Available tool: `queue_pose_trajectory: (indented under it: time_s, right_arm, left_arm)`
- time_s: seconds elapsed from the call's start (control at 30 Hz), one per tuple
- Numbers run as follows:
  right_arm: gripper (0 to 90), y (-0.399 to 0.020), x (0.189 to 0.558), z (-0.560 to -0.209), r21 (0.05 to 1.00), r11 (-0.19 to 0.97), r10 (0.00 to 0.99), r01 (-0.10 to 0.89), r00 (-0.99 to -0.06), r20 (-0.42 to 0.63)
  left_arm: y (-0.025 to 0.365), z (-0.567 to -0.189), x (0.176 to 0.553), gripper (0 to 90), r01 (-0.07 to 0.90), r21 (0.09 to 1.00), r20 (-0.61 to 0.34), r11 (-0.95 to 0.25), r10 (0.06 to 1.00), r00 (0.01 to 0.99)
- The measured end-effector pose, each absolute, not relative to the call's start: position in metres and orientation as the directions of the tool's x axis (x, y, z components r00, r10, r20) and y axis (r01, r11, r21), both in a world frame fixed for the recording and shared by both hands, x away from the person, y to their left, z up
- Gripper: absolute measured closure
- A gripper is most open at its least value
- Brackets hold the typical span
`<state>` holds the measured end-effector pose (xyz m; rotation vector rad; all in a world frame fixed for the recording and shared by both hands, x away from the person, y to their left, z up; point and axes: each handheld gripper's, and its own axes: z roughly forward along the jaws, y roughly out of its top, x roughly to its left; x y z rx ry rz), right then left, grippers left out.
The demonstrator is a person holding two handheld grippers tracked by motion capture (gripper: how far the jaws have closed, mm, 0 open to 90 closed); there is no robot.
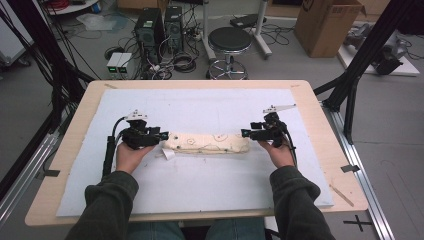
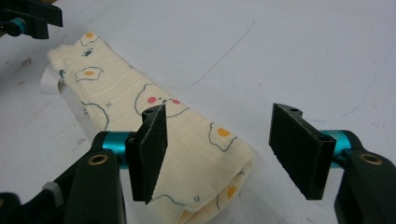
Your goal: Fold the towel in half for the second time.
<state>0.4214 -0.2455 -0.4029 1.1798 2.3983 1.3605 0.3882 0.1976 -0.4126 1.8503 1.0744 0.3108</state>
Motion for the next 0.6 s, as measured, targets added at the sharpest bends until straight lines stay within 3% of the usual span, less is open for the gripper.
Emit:
queue_pose_trajectory:
  time_s: [0.6]
  right_arm:
    - [22.5, -0.244, 0.413, -0.398, 0.786, 0.262, 0.689, 0.56, -0.679, 0.253]
  left_arm:
    - [0.2, -0.404, 0.377, 45.4, 0.52, 0.834, -0.208, -0.185, 0.767, 0.607]
